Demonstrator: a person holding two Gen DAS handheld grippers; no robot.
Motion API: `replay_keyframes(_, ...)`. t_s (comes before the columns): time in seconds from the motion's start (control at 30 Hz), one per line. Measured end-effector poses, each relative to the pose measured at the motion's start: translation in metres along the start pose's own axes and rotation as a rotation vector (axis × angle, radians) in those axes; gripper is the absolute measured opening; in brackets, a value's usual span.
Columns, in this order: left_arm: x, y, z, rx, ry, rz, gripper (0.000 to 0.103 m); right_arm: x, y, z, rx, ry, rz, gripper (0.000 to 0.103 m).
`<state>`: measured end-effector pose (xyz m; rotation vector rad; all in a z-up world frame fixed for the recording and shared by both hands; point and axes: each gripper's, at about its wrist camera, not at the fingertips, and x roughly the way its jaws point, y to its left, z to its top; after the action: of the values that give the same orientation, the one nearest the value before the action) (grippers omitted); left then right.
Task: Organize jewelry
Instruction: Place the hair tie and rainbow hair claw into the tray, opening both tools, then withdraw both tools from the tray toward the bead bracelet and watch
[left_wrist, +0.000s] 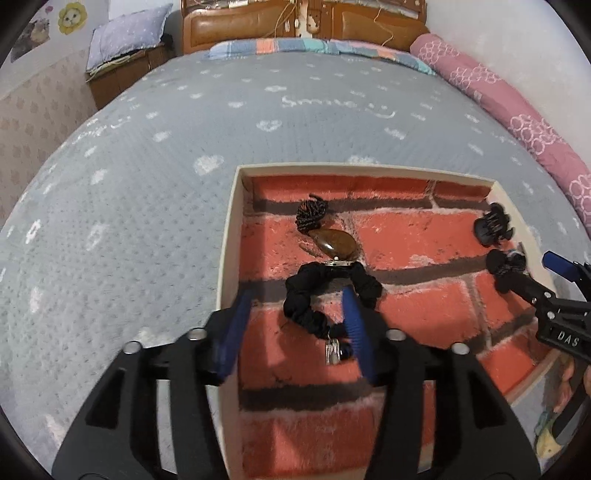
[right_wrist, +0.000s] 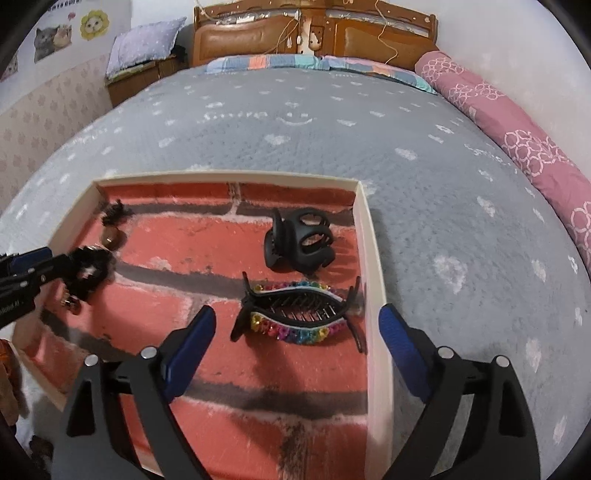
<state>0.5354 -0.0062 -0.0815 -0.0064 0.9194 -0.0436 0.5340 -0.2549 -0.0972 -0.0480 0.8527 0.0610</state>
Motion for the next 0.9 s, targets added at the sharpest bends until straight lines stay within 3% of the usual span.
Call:
replay_keyframes(0.2, -0.062, 0.005, -0.009, 0.006, -0.089, -0.009, 0.083, -0.062, -0.013, -0.002, 0.017, -0.092, 0.053, 0.095)
replay_keyframes(0.3, -0.092, 0.011, -0.017, -0.010, -0.113, -0.030, 0.091, -0.100, -0.025, -0.008, 0.029, -0.126, 0.076, 0.096)
replay_keyframes(0.63, -0.174, 0.014, -0.072, 0.033, -0.181, -0.037, 0.098, -0.195, -0.074, -0.050, 0.056, -0.202, 0.003, 0.099)
replay_keyframes(0.9, -0.179, 0.012, -0.130, 0.018, -0.155, -0.035, 0.098, -0.203, -0.098, -0.118, 0.089, -0.165, -0.062, 0.099)
